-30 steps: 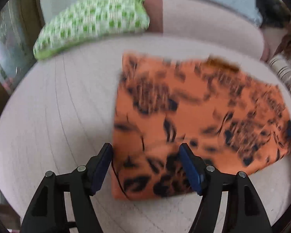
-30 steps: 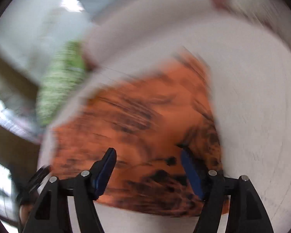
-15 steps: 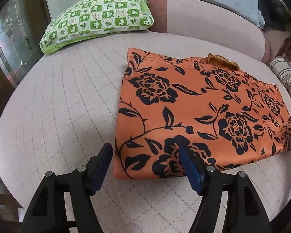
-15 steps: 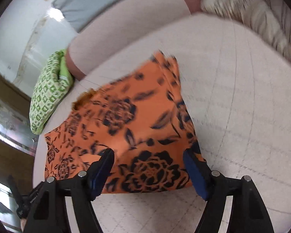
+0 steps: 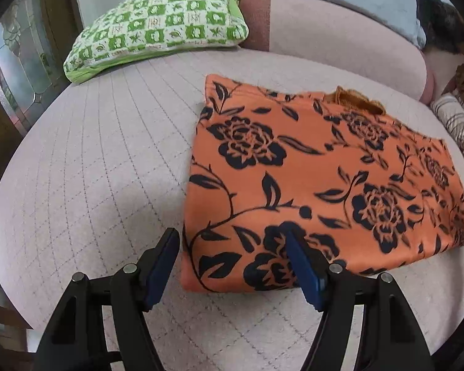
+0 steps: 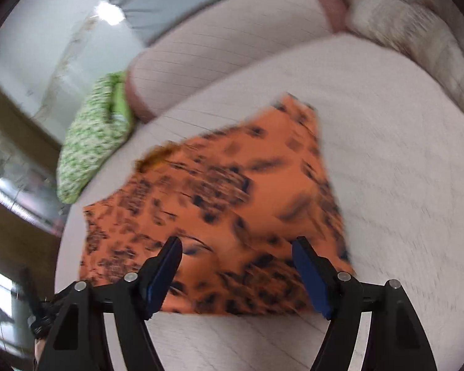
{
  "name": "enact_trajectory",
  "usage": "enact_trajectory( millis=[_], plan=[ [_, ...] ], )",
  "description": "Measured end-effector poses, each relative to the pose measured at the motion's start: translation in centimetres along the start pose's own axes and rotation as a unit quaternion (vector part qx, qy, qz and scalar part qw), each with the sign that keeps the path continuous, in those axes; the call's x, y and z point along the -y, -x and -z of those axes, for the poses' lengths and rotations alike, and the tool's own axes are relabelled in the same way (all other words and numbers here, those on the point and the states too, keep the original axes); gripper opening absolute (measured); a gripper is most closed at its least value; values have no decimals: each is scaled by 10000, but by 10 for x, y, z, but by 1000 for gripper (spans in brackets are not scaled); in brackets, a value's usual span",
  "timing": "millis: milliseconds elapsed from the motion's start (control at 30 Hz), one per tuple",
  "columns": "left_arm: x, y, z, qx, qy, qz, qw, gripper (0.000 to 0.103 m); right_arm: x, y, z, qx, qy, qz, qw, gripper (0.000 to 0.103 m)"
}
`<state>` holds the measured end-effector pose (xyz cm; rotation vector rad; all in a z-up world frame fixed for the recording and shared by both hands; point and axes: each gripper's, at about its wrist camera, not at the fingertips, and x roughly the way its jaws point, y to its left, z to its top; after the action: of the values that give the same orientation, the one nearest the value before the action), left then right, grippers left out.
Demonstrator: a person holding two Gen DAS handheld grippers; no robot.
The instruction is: Fold small clothes
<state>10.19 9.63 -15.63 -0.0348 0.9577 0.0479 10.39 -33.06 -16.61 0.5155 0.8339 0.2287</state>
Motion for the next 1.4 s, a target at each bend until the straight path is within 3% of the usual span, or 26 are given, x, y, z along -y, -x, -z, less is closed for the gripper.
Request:
enact_trajectory(
  millis=[100, 200, 233, 300, 400, 533, 667, 833, 900, 933, 1033, 1067, 1100, 1167, 1233, 1300, 1333, 1367, 1400],
  plan=[
    [4, 1, -4, 166, -4, 86, 9998, 75, 1, -30, -26, -48, -131, -230, 9996, 78],
    [8, -29, -1, -213, -99, -112, 9997, 78, 37, -86, -38, -475, -665, -103, 9966, 79],
    [8, -38, 1, -319, -116, -138, 9993, 80, 52, -96, -38, -567, -965, -315, 9932, 78],
    [6, -31, -2, -211, -93, -122, 9997, 80, 54, -77, -40, -255, -1185, -478, 9915, 78],
    [7, -14, -11, 94, -53, -196, 9997, 80, 44, -25, -26, 253, -985, -397, 9940, 78],
    [26, -6, -21, 275, -117, -60, 9995, 80, 70, 26, 39, 385, -1808, -211, 9825, 78],
    [53, -11, -20, 201, -211, 67, 9996, 80, 97, 19, 79, 143, -2611, -372, 9645, 79],
    [74, 1, -12, 328, -267, 252, 9988, 80, 108, 5, 72, 293, -3242, -981, 9404, 79],
    [76, 4, -12, 387, -198, 288, 9986, 80, 110, -4, 69, 372, -3409, -907, 9350, 77],
    [78, 4, -12, 392, -149, 286, 9987, 80, 109, -7, 68, 422, -3426, -853, 9346, 72],
    [85, -2, -16, 336, -146, 237, 9990, 80, 122, -19, 71, 261, -3740, -860, 9230, 14],
    [88, -3, -17, 338, -180, 203, 9991, 80, 125, -22, 73, 231, -3786, -852, 9213, 13],
    [92, -1, -18, 390, -228, 151, 9989, 80, 124, -20, 72, 251, -3674, -804, 9262, 12],
    [96, 5, -20, 539, -294, 120, 9980, 80, 97, 1, 61, 556, -2886, -453, 9548, 11],
    [99, 9, -20, 678, -343, 67, 9971, 80, 68, 18, 52, 761, -2167, -216, 9730, 11],
    [100, 4, -22, 572, -350, -4, 9978, 80, 67, 8, 54, 581, -1995, 177, 9780, 15],
    [101, -1, -22, 479, -340, -23, 9983, 80, 77, -8, 59, 190, -2081, 387, 9772, 20],
    [103, -4, -23, 404, -347, -43, 9986, 80, 90, -19, 66, -38, -2320, 172, 9726, 24],
    [104, -7, -24, 355, -361, -59, 9987, 80, 97, -14, 69, 131, -2432, -80, 9699, 24]
  ],
)
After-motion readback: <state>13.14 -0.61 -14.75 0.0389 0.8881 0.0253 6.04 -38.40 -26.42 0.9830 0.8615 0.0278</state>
